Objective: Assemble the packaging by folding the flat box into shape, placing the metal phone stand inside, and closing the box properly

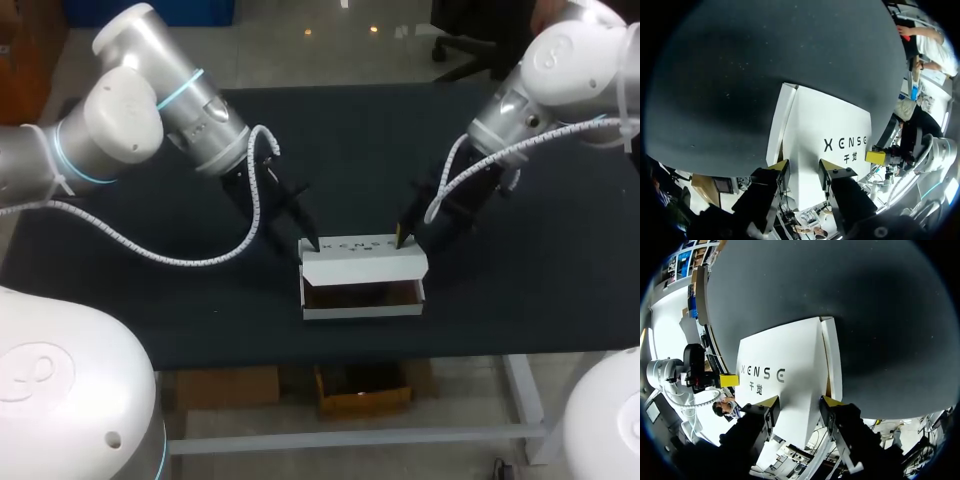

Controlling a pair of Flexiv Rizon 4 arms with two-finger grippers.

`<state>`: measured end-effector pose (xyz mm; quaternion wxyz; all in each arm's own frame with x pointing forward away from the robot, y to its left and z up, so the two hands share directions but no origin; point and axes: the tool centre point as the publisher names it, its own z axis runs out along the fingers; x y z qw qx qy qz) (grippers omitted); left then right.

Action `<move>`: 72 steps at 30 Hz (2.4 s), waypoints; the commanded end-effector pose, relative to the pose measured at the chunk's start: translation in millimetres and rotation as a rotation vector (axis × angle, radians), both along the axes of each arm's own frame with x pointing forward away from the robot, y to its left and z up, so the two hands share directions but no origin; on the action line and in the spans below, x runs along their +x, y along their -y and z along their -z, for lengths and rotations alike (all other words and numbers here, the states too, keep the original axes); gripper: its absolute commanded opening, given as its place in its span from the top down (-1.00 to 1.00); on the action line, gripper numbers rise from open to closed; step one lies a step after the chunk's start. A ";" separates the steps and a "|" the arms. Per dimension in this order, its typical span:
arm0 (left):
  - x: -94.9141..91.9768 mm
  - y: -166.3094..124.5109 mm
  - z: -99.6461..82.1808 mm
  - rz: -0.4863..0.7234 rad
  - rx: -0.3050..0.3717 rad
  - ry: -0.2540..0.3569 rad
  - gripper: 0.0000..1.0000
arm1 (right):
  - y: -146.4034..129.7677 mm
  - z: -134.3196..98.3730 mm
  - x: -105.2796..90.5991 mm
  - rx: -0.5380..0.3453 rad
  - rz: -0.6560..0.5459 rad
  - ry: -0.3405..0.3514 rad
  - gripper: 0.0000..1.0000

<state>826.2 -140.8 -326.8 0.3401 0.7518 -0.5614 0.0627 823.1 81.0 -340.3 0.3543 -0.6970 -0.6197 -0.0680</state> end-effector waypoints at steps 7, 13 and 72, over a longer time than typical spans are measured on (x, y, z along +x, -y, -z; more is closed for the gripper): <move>-1.1 -2.8 -0.3 0.009 0.002 0.031 0.23 | -1.3 6.2 0.7 0.008 -0.006 -0.002 -0.18; 0.7 -4.4 -3.4 0.016 0.007 0.064 0.22 | -0.7 8.1 0.9 0.012 -0.007 -0.004 -0.16; -10.4 19.5 -76.6 0.908 -0.108 0.725 -1.00 | 1.0 9.3 -2.8 0.005 -0.008 0.015 -0.13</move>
